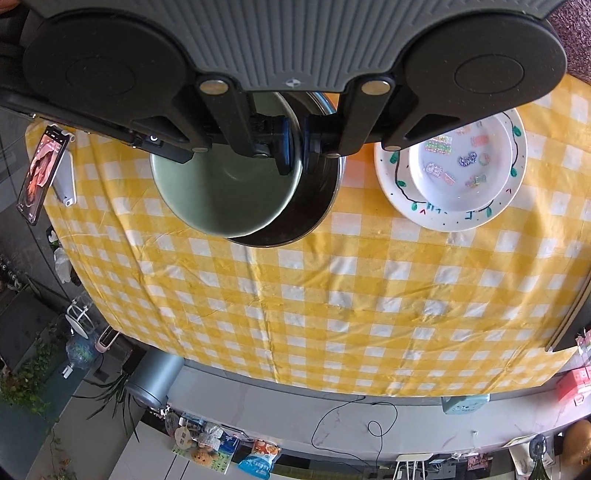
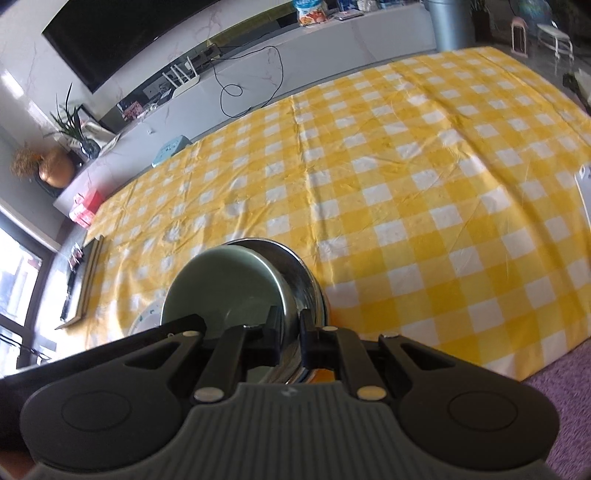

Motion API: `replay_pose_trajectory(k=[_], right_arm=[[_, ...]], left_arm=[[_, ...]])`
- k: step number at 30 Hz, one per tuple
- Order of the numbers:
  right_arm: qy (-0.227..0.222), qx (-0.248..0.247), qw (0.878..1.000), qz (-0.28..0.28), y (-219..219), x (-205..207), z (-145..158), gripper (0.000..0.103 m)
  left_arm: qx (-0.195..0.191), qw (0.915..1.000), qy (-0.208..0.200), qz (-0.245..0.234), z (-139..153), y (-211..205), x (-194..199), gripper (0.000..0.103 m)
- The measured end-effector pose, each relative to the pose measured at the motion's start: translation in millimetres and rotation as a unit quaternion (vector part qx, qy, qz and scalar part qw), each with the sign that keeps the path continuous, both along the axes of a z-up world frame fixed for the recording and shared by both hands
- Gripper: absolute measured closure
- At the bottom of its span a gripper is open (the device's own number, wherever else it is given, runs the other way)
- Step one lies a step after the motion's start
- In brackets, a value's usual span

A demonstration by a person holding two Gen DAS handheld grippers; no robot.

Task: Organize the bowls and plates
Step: 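Lower the green bowl into the orange bowl and open both grippers, then move both open grippers to the rim of the blue steel bowl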

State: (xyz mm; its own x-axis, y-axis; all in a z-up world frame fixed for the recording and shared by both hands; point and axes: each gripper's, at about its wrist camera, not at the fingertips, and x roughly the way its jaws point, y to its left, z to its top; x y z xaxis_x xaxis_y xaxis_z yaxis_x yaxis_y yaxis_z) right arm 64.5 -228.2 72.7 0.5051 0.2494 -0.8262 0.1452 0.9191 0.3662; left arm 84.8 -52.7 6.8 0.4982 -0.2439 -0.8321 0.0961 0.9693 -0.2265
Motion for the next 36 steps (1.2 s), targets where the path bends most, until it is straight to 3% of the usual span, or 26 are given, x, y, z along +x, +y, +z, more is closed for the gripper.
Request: replay_pose_trajectory(k=[12,17,22,27,28,31,34,36], right_arm=[[-0.005,-0.086,0.995,0.057,26,9,-9,0.096],[-0.025,-0.117,0.991,0.064,30,6,-5,0.097],[-0.037,-0.109,0.992,0.056,24,2,-1,0.096],[-0.053,-0.082,0.994,0.043,17,-5,5,0.085],[-0.060,-0.078,0.994,0.040,15,-6,7,0.073],[-0.082,-0.074,0.993,0.029,12,-11,16,0.070],[-0.091,-0.054,0.994,0.011,4,-14,22,0.069],[-0.088,-0.044,0.995,-0.001,-1,-14,23,0.064]], left_arm=[[0.061,0.9974,-0.024,-0.028,-3,-10,0,0.096],[0.061,0.9970,-0.029,-0.037,-4,-10,0,0.095],[0.056,0.9967,-0.046,-0.035,1,-8,-3,0.094],[0.042,0.9969,-0.059,-0.031,10,-3,-4,0.094],[0.038,0.9969,-0.061,-0.031,11,-2,-5,0.093],[0.024,0.9968,-0.071,-0.027,17,2,-8,0.085],[0.014,0.9963,-0.082,-0.023,24,5,-11,0.068],[0.013,0.9956,-0.090,-0.021,28,6,-13,0.058]])
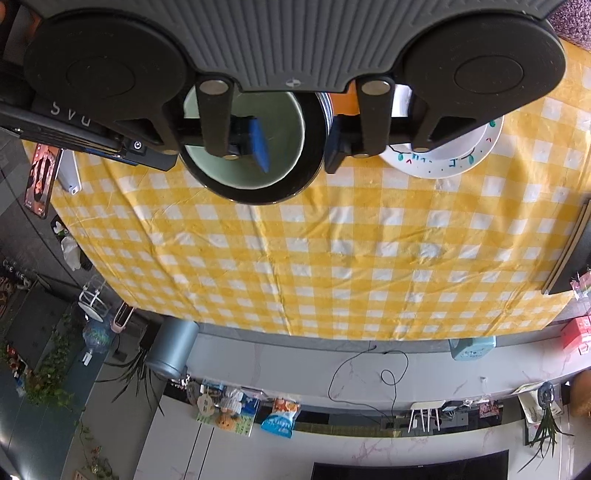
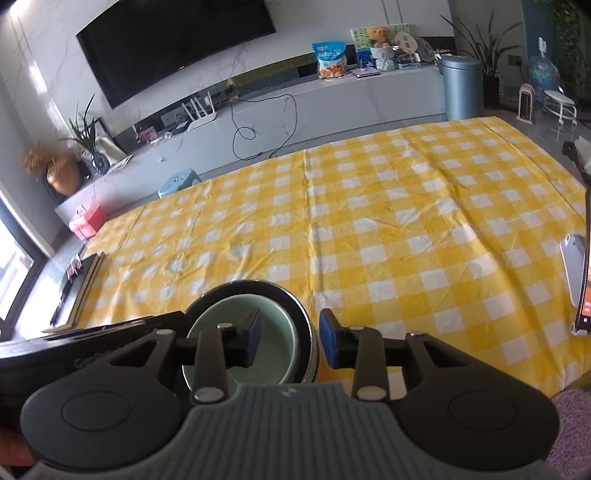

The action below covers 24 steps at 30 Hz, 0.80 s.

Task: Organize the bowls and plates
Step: 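Move both open grippers to the rim of the blue steel bowl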

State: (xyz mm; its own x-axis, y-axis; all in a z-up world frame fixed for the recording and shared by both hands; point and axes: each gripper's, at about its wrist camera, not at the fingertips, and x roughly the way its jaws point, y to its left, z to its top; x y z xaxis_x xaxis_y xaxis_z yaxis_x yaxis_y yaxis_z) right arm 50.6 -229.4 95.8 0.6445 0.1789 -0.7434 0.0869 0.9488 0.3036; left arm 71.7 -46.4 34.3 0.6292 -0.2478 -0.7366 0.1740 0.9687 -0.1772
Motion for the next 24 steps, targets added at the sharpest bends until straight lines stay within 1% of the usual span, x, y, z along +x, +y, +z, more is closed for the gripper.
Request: replay_pose_trajectory(k=[1,2,3,4,5,9,13,17,24], right_arm=[[0.002,0.003,1.000,-0.004,-2,0,0,0.057],[0.003,0.005,1.000,-0.009,-4,0,-1,0.055],[0.007,0.004,1.000,-0.015,-5,0,-2,0.055],[0.011,0.002,1.000,-0.019,-6,0,-3,0.052],[0.016,0.001,1.000,-0.025,-7,0,-5,0.045],[0.039,0.012,0.998,-0.039,-10,0,-17,0.039],[0.064,0.035,0.996,-0.044,-13,1,-29,0.039],[0.079,0.040,0.995,-0.043,-12,3,-40,0.039],[0.106,0.068,0.992,-0.034,-11,12,-60,0.039]], left_arm=[[0.000,1.0000,-0.005,0.002,2,1,-1,0.050],[-0.002,1.0000,-0.009,0.004,3,2,-3,0.041],[-0.004,0.9999,-0.011,0.008,4,4,-4,0.037],[-0.010,0.9998,-0.012,0.011,4,6,-4,0.031],[-0.016,0.9997,-0.010,0.015,4,8,-5,0.027],[-0.039,0.9985,0.014,0.037,-7,17,-2,0.024],[-0.051,0.9962,0.045,0.054,-24,25,2,0.024],[-0.084,0.9916,0.073,0.065,-39,33,5,0.024],[-0.107,0.9881,0.092,0.061,-54,32,9,0.024]])
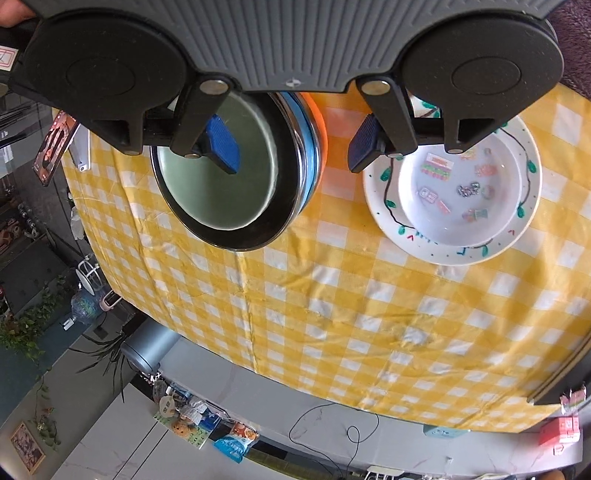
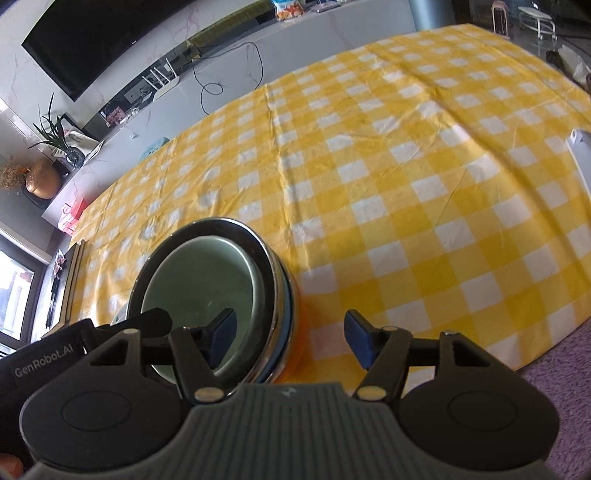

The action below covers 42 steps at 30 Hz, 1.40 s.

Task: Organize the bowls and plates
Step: 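Move both open grippers to the rim of the blue steel bowl, then pinch the blue bowl rim with both grippers and lift the nested bowls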

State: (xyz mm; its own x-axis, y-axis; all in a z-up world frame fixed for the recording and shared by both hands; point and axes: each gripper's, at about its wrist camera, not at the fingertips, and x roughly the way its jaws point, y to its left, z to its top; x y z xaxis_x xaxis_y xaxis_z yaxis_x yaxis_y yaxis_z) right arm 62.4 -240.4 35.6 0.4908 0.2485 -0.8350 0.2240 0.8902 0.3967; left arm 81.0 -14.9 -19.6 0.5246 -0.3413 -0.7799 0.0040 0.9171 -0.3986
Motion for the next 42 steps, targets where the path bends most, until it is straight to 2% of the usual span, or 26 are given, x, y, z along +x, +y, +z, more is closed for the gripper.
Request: replay_pose_trajectory(k=[7,10,13,19,21,23,27,42], right_arm=[[0.009,0.046,0.999,-0.003,-6,7,-16,0.039],[0.011,0.089,0.996,-0.015,-13,9,-24,0.039],[0.018,0.135,0.990,-0.029,-21,11,-32,0.044],[0.030,0.161,0.986,-0.039,-24,14,-42,0.050],[0.034,0.173,0.983,-0.043,-26,16,-44,0.051],[0.037,0.177,0.983,-0.045,-25,16,-45,0.052],[0.043,0.181,0.981,-0.048,-28,17,-47,0.052],[0.042,0.160,0.985,-0.050,-24,8,-35,0.059]], left_arm=[[-0.019,0.9997,0.015,-0.004,-15,0,7,0.029],[-0.032,0.9994,0.016,-0.005,-20,2,8,0.032],[-0.042,0.9990,0.018,-0.005,-24,4,8,0.036],[-0.054,0.9980,0.033,-0.012,-33,1,14,0.039],[-0.053,0.9979,0.034,-0.013,-35,1,16,0.045],[-0.051,0.9980,0.036,-0.011,-35,1,17,0.049],[-0.044,0.9981,0.040,-0.013,-34,-1,19,0.050],[-0.038,0.9989,0.016,-0.023,-20,-2,11,0.051]])
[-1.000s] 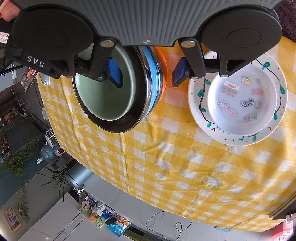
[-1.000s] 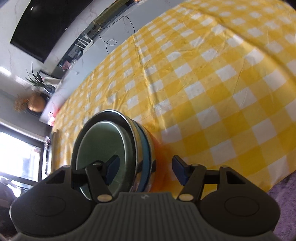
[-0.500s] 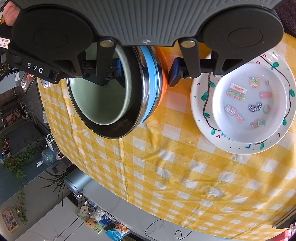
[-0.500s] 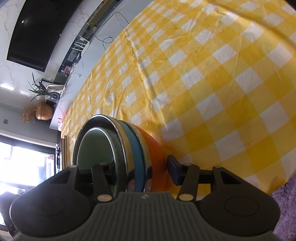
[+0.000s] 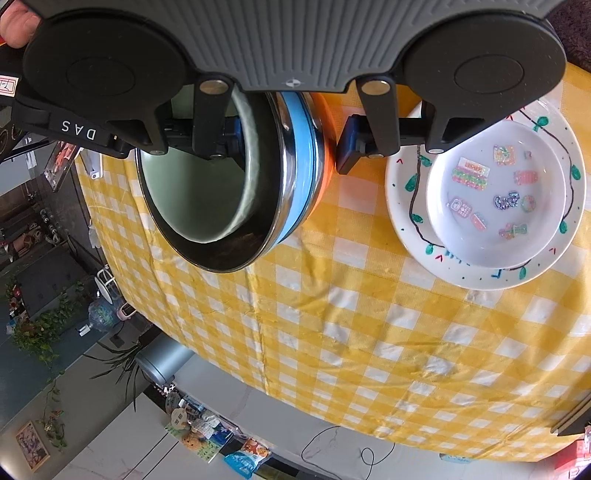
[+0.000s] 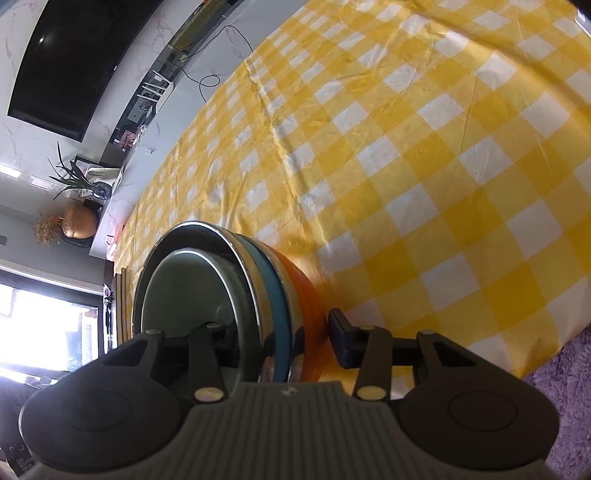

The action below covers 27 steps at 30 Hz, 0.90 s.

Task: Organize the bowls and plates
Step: 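Pinch the blue bowl rim with both grippers and lift the nested bowls, then carry the three nested bowls over the sticker plate on the plate stack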

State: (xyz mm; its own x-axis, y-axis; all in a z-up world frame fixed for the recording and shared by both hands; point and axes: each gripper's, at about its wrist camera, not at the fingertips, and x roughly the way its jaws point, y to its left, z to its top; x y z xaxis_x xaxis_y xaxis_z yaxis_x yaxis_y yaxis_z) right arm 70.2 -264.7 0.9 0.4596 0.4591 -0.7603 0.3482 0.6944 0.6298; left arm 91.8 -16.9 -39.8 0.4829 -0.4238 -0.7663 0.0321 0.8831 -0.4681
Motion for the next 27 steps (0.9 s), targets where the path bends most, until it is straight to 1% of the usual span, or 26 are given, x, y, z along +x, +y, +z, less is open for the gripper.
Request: replay_pose_trajectory(k=[8,16,21,27], right_arm=[[-0.019,-0.006,1.000,0.008,14,-9,23,0.060],[-0.042,-0.010,0.998,0.037,44,-13,47,0.061],[-0.055,-0.008,0.996,0.066,70,-4,58,0.061],[-0.063,0.001,0.992,0.107,111,15,68,0.061]], left_arm=[[0.001,0.9998,-0.012,0.016,23,14,-17,0.051],[-0.005,0.9985,-0.024,0.049,43,44,-29,0.051],[-0.009,0.9962,-0.032,0.080,53,72,-33,0.051],[-0.010,0.9898,-0.046,0.134,63,110,-33,0.051]])
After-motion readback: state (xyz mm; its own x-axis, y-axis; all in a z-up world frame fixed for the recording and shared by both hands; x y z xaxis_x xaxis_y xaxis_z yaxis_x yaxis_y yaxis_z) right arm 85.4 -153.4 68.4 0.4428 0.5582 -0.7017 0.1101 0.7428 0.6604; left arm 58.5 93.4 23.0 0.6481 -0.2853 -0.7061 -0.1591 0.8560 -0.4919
